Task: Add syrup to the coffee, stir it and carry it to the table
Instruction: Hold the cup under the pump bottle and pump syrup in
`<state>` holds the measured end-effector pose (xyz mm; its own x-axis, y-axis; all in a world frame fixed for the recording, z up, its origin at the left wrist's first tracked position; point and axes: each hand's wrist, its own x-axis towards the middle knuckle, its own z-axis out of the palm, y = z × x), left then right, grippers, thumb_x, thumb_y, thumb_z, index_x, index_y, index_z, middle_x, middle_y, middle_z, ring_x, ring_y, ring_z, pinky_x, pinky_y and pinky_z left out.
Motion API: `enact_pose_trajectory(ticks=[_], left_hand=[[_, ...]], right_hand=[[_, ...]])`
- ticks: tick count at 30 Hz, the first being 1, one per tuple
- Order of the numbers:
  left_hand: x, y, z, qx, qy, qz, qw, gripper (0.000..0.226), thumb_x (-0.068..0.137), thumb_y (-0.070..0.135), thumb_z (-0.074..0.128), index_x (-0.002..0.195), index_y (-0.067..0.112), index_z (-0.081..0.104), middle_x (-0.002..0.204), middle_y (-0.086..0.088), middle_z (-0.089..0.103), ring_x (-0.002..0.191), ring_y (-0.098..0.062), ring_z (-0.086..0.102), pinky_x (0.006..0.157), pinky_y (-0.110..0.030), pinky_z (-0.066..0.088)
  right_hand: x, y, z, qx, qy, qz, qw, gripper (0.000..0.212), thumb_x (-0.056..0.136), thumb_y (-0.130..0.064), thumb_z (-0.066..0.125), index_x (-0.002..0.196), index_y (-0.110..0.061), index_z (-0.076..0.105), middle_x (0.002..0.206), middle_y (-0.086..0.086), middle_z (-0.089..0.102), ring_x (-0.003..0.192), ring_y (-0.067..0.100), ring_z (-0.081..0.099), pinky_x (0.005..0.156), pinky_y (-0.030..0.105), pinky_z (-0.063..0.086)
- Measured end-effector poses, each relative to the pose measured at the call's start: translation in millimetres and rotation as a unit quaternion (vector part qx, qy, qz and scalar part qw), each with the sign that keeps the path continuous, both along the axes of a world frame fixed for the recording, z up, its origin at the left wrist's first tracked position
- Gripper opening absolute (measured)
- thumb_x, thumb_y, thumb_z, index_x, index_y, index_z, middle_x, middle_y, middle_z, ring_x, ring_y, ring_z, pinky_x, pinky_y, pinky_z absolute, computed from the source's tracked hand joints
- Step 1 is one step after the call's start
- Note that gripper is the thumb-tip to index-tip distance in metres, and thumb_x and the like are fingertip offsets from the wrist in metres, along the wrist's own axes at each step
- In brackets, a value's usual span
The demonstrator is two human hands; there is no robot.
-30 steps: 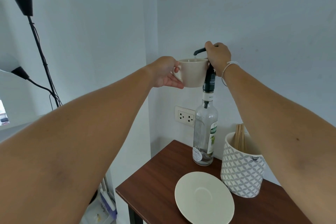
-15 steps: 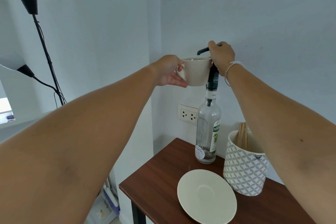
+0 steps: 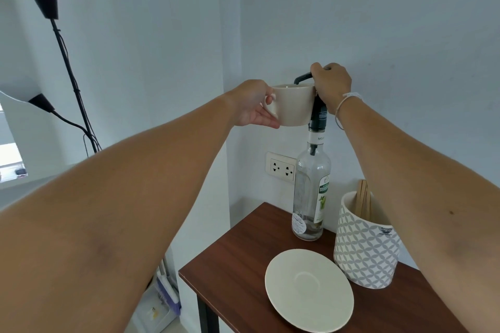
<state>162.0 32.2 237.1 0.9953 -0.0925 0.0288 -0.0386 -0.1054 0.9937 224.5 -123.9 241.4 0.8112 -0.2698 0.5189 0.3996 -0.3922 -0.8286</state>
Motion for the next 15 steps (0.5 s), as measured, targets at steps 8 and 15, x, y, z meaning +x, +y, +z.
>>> enact_pose_trajectory(ticks=[8, 15], left_hand=[[1.0, 0.7, -4.4, -0.005, 0.003, -0.001, 1.0, 0.025, 0.096, 0.011, 0.038, 0.072, 0.007, 0.044, 0.086, -0.019, 0.05, 0.075, -0.039, 0.064, 0.063, -0.038, 0.059], [-0.9, 0.6, -7.3, -0.006, 0.006, 0.0, 1.0, 0.024, 0.095, 0.01, 0.039, 0.072, 0.008, 0.043, 0.086, -0.02, 0.05, 0.076, -0.039, 0.064, 0.062, -0.037, 0.06]], right_hand=[[3.0, -1.0, -2.6, -0.017, 0.001, -0.001, 1.0, 0.03, 0.087, -0.026, 0.044, 0.06, -0.018, 0.032, 0.061, -0.004, 0.035, 0.055, 0.011, 0.035, 0.054, 0.024, 0.033], [2.0, -0.3, -1.6, -0.01, 0.021, 0.007, 1.0, 0.03, 0.087, -0.029, 0.043, 0.061, -0.017, 0.034, 0.062, -0.002, 0.04, 0.06, 0.015, 0.044, 0.057, 0.027, 0.037]])
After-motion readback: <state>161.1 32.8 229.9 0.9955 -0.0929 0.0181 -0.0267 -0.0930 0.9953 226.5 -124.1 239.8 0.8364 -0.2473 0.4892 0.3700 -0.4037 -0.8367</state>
